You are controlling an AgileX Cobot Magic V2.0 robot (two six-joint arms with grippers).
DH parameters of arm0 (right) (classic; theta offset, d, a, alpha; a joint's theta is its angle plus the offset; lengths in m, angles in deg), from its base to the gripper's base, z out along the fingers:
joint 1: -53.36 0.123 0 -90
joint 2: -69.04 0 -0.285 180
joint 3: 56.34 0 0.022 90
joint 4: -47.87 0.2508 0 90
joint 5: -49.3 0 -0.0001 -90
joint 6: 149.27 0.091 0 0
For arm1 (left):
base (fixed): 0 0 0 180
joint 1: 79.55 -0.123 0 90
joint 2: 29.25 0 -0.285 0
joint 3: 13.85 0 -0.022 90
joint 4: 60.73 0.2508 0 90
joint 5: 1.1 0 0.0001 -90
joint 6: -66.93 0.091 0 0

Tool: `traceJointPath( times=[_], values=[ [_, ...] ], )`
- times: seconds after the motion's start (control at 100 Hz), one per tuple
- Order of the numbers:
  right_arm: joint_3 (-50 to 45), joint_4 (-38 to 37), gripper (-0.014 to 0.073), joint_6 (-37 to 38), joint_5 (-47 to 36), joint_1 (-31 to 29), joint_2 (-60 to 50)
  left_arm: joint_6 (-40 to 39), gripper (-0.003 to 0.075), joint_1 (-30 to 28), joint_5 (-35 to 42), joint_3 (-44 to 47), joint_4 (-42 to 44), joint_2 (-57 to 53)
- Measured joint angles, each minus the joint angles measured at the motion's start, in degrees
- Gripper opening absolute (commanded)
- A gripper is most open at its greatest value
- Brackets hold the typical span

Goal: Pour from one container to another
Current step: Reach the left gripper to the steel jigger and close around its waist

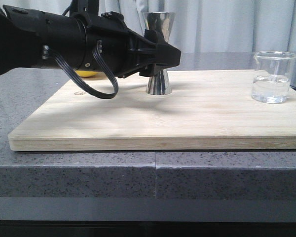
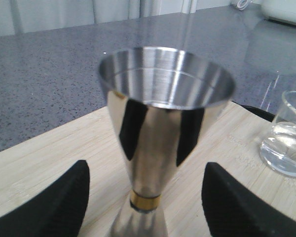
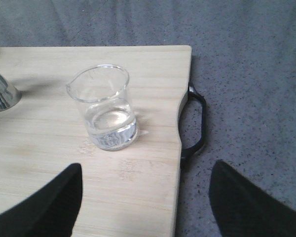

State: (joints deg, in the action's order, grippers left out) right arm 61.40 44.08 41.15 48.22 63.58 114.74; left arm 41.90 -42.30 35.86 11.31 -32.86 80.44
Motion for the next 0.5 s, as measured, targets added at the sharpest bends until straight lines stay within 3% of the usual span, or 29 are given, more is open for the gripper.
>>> traceJointPath(
  times=[0.21,0.5],
  values=[
    [0.0,-0.1,0.0488,0.0,-0.7,0.0,0.0,0.0,0.0433,0.0,0.0,0.0,0.0,0.0],
    [0.0,-0.1,0.0488,0.0,-0.9,0.0,0.0,0.0,0.034,0.0,0.0,0.0,0.0,1.2]
  ],
)
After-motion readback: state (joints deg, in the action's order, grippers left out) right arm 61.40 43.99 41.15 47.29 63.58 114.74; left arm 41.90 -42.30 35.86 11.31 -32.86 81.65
